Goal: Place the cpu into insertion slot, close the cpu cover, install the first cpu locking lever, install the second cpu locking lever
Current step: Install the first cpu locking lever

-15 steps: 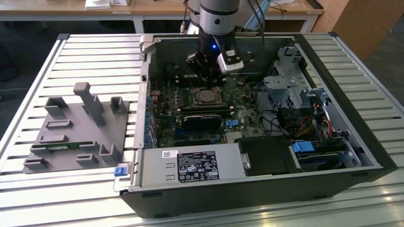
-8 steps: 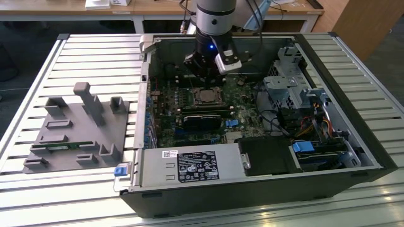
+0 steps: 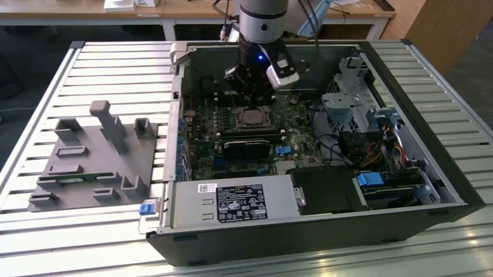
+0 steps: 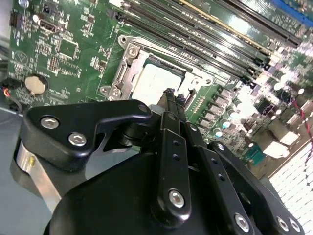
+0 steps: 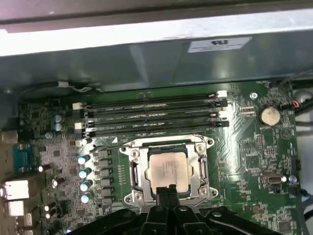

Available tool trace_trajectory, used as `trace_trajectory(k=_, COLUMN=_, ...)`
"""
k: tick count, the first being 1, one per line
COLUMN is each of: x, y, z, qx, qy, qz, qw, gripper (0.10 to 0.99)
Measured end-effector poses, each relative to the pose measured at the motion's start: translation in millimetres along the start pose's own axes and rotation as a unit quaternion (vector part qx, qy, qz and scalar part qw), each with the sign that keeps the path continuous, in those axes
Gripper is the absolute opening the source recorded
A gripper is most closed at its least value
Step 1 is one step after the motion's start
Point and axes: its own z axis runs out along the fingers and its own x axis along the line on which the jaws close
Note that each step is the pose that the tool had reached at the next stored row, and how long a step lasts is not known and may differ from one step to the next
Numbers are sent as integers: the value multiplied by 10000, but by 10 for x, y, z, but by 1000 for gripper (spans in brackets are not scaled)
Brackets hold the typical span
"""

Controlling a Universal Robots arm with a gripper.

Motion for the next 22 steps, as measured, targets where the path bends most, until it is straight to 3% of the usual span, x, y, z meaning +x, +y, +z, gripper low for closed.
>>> trace_trajectory(k=8, x=32, y=-3, z=2, qx=-1, qy=0, qz=-97, qw=10000, gripper=118)
trace_trajectory(k=13, x=119, y=-11, z=1, qx=-6, qy=-9, qz=-97, qw=10000, gripper=118)
trace_trajectory(k=22, x=313, y=-28, z=2, qx=-30, qy=-87, qz=-99, qw=9999, gripper=118)
